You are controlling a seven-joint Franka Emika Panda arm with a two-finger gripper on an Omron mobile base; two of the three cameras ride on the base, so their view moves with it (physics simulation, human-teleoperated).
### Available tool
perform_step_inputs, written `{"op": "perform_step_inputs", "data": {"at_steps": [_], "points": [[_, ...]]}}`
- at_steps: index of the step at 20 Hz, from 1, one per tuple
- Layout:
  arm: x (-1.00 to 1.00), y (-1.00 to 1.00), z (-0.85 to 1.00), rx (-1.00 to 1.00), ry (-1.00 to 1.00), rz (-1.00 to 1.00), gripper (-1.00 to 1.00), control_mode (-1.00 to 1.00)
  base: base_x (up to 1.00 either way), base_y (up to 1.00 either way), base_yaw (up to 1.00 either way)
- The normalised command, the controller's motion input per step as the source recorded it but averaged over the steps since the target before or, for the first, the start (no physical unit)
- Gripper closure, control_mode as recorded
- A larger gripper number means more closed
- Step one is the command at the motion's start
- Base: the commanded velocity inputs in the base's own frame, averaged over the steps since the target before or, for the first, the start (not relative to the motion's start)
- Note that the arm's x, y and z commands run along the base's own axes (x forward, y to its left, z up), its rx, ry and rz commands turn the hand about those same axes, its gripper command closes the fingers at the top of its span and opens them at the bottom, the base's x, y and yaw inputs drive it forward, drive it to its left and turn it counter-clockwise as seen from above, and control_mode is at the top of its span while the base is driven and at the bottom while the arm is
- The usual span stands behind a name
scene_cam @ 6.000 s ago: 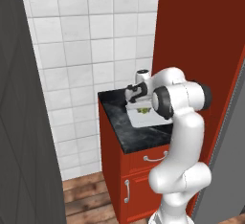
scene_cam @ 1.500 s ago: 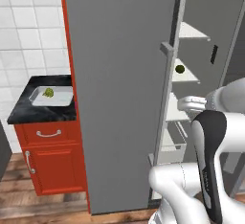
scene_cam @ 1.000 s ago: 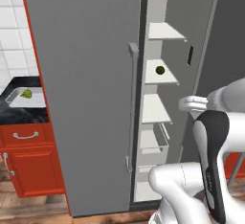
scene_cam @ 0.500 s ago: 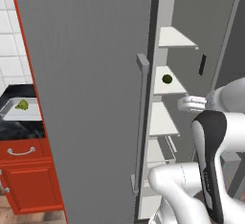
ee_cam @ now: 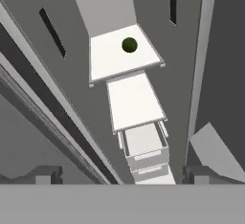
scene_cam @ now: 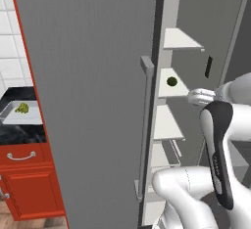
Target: Take the lime and broccoli out of the freezer and place them in the tupperware container on the counter. Then put the tupperware containing the vegetables back in the freezer.
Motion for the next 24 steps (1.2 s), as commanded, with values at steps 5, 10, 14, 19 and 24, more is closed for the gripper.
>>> {"op": "perform_step_inputs", "data": {"at_steps": [5, 10, 14, 19, 24], "points": [[1.00, 0.00, 0.00, 0.00, 0.00, -0.11, -1.00, -1.00, 0.00, 0.00, 0.00], [1.00, -0.31, -0.07, 0.01, 0.02, -0.09, -1.00, -1.00, 0.00, 0.00, 0.00], [1.00, -0.41, -0.26, 0.03, 0.10, -0.01, -1.00, -1.00, 0.00, 0.00, 0.00], [1.00, -0.10, -0.19, 0.01, 0.06, 0.00, -1.00, -1.00, 0.00, 0.00, 0.00], [0.99, -0.20, -0.21, 0.00, 0.01, 0.00, -1.00, -1.00, 0.00, 0.00, 0.00]]}}
